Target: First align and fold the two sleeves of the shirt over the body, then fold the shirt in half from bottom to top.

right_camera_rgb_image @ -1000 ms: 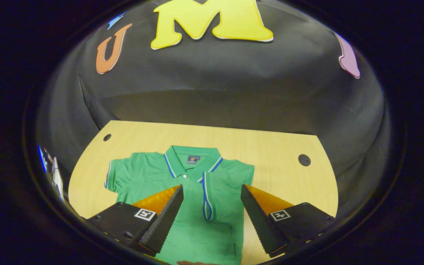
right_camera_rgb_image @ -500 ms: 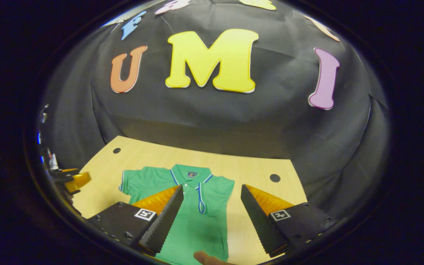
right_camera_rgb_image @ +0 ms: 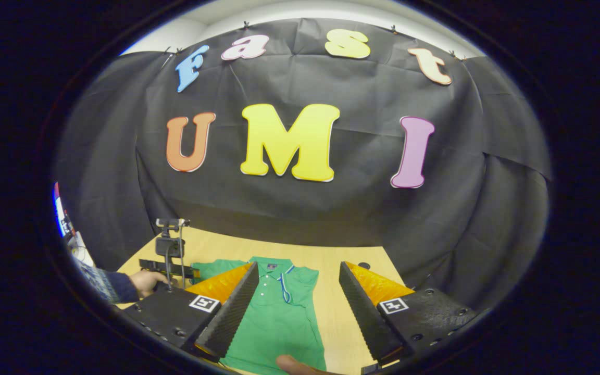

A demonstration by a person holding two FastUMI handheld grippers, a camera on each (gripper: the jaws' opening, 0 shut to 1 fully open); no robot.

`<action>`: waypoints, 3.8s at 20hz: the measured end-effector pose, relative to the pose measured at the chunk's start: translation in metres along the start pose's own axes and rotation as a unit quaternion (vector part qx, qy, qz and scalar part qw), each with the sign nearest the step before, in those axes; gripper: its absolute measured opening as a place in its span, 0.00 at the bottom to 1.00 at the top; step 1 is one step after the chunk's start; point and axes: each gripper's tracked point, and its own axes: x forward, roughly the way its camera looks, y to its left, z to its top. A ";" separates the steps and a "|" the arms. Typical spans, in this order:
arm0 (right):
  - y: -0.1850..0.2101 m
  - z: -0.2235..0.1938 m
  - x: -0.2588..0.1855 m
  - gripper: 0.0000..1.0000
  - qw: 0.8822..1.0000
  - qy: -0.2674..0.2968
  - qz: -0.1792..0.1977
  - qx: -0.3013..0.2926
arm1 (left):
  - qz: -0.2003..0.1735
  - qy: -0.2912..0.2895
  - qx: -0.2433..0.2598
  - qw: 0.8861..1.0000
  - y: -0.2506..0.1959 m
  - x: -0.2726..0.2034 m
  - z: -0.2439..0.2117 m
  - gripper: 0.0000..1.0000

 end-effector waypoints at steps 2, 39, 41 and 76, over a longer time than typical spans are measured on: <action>-0.012 -0.003 -0.020 0.95 1.000 -0.003 -0.013 -0.010 | 0.006 0.018 -0.010 1.000 0.004 0.017 -0.002 0.90; -0.077 -0.058 -0.023 0.97 0.997 0.042 -0.043 0.046 | -0.071 -0.007 0.207 0.976 -0.189 -0.034 0.000 0.44; -0.079 -0.064 -0.020 0.95 0.997 0.047 -0.041 0.048 | -0.078 -0.026 0.191 0.978 -0.193 -0.052 0.002 0.65; -0.069 -0.429 -0.018 0.95 0.850 0.526 -0.017 0.015 | -0.018 0.273 0.099 0.957 -0.008 -0.214 -0.296 0.98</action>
